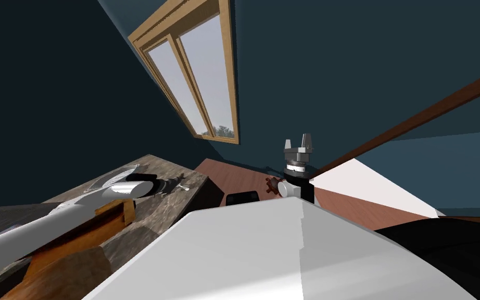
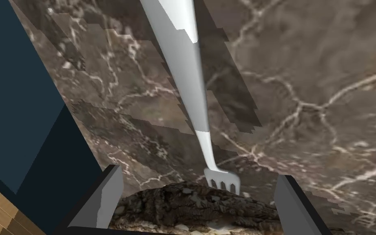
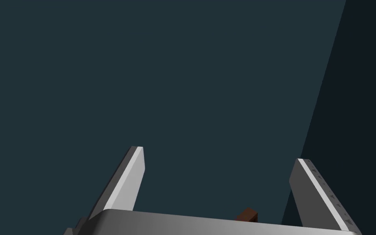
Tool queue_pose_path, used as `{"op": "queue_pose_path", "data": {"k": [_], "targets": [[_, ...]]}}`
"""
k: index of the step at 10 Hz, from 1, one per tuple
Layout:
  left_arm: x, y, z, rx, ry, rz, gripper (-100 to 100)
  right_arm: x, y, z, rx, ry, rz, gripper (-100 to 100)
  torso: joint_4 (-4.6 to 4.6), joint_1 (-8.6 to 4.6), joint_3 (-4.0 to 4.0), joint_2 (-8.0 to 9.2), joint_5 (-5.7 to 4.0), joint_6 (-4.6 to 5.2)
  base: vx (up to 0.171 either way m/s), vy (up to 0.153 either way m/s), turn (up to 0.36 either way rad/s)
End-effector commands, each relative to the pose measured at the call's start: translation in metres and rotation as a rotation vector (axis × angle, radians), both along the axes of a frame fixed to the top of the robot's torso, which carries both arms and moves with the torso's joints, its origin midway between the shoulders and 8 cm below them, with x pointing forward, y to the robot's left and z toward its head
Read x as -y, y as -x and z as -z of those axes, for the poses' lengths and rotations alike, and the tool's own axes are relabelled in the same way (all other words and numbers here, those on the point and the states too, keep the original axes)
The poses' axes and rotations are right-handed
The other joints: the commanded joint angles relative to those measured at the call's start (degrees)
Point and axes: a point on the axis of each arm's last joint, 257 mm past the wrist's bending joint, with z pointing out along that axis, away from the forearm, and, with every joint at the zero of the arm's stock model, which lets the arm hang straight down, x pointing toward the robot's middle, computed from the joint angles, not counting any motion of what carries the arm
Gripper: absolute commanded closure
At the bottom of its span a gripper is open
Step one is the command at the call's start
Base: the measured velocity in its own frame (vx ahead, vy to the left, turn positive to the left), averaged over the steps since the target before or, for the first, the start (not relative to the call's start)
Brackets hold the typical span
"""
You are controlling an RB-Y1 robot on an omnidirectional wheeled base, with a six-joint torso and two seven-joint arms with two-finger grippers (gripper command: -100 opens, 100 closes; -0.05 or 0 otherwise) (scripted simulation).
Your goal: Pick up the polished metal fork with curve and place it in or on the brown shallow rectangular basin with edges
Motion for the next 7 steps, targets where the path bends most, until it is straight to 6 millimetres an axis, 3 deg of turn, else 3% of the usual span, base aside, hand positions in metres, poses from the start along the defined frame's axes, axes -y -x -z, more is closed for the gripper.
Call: {"op": "queue_pose_path", "data": {"k": [1, 7], "targets": [[-0.016, 0.020, 0.003, -0.071, -0.007, -0.039, -100, 0.000, 0.000, 0.000, 0.000, 0.000, 0.000, 0, 0.00, 0.00, 0.00, 0.00, 0.00, 0.00, 0.021, -0.007, -0.262], [-0.059, 0.093, 0.008, -0.271, -0.002, -0.192, -100, 0.000, 0.000, 0.000, 0.000, 0.000, 0.000, 0, -0.01, -0.02, -0.03, -0.05, 0.00, -0.03, 0.031, -0.008, -0.159]]}}
